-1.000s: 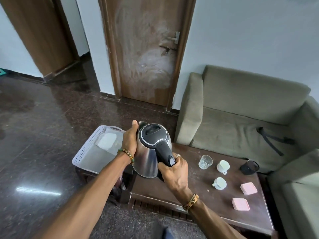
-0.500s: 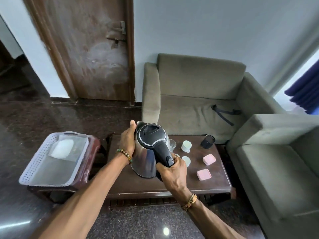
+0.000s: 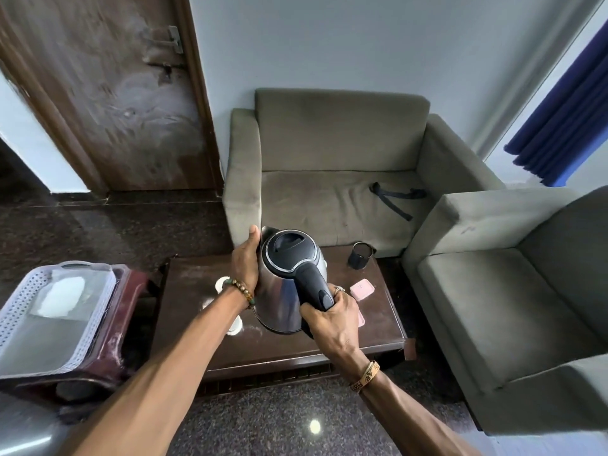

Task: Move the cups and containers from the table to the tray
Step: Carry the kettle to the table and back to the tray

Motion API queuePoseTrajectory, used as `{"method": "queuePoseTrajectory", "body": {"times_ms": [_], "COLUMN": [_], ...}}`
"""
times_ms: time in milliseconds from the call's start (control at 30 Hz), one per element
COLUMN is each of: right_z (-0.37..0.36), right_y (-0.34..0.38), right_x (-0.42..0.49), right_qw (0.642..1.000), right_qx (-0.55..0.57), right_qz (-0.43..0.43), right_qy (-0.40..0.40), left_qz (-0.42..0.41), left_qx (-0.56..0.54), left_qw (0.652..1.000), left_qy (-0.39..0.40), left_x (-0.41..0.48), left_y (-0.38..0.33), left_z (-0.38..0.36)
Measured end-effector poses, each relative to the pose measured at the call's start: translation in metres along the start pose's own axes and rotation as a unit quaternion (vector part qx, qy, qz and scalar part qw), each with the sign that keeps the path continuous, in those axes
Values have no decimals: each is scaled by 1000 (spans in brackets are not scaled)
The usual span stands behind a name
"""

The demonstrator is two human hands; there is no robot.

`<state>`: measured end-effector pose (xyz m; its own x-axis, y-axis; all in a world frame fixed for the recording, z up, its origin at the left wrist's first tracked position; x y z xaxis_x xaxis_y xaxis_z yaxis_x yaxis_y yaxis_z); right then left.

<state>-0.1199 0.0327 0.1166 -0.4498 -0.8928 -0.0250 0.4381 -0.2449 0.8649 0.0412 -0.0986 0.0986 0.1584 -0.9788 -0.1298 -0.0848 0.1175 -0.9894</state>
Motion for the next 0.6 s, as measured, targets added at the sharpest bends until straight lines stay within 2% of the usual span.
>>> {"method": "queuePoseTrajectory", "body": {"times_ms": [233, 600], "right_z": [25, 11], "right_y": [-17, -35], "right_x": [19, 45], "right_qw": [1000, 999], "right_qx": [4, -9], "right_qz": [16, -31], "right_qy": [-7, -16], "left_qz": [9, 43], "left_qx": [-7, -39], "left_qw": [1000, 998], "left_qy": [11, 9], "left_x": [2, 32], "left_y": [7, 27], "left_z": [-37, -66]}}
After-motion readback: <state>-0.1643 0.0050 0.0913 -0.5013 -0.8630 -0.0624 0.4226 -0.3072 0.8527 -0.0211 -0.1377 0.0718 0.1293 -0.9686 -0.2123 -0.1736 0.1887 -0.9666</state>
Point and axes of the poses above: each hand's wrist, its own x-axis towards the middle knuckle, its own z-axis out of the back of the hand, y = z × x, the point moved 4 cm from there along x, towards the middle knuckle, and after that the axes turned 5 degrees about -z, right-handed, at the moved point
